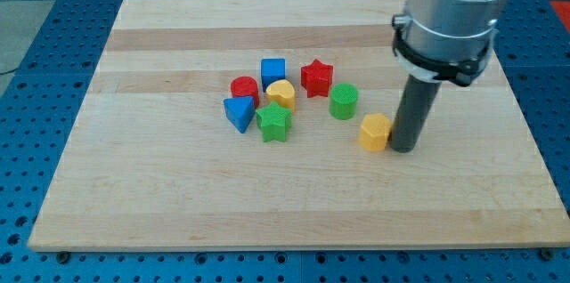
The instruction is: Push the yellow hexagon towards the green circle
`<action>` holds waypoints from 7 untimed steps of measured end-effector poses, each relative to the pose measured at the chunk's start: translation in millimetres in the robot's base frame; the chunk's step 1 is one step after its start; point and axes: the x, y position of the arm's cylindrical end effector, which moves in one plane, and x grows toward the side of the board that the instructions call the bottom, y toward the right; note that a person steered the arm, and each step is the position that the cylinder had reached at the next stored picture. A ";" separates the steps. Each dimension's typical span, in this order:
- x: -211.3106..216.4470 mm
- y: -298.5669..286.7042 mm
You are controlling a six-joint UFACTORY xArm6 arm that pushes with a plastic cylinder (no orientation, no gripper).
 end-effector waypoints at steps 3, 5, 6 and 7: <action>-14.7 -20.5; -14.7 -51.0; -14.7 -67.8; -14.7 -67.2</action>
